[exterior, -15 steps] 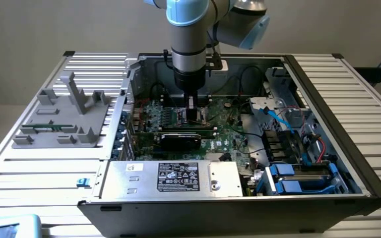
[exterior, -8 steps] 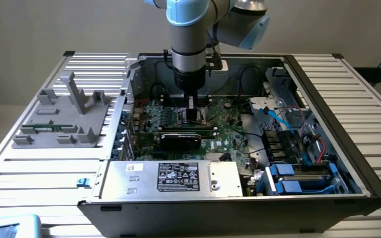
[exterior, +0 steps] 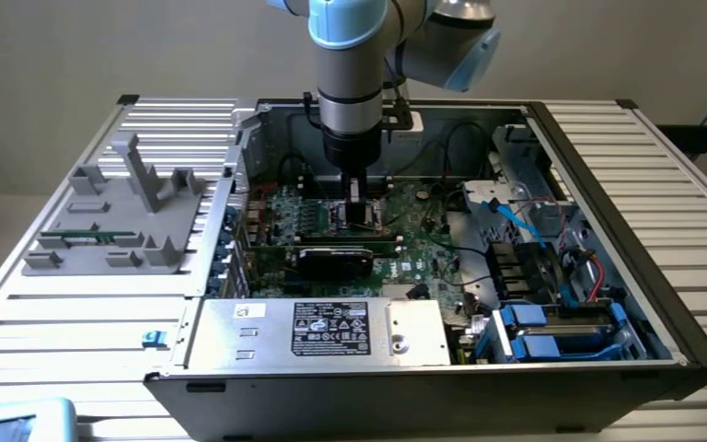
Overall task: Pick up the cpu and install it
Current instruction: 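Place the cpu into insertion slot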
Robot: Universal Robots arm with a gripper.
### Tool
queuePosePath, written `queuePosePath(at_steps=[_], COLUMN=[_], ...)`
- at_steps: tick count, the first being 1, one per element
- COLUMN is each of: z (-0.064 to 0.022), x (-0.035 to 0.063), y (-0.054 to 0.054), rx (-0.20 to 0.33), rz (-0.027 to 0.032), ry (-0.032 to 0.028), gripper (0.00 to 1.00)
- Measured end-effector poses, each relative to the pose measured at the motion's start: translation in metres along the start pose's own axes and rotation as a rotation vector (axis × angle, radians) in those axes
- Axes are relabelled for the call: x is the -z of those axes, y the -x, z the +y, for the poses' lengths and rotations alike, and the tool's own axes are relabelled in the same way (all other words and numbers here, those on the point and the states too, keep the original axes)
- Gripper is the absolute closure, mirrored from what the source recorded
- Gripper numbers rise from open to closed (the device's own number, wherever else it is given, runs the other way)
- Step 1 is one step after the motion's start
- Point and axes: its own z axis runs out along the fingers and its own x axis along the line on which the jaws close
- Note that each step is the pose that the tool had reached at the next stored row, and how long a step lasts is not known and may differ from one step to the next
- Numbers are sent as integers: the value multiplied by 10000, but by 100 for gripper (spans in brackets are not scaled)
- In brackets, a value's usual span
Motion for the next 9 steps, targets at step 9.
queuePosePath(at_steps=[9], z=[0], x=[0], y=[1], rx=[0], rz=[1], ry=[2], gripper=[45])
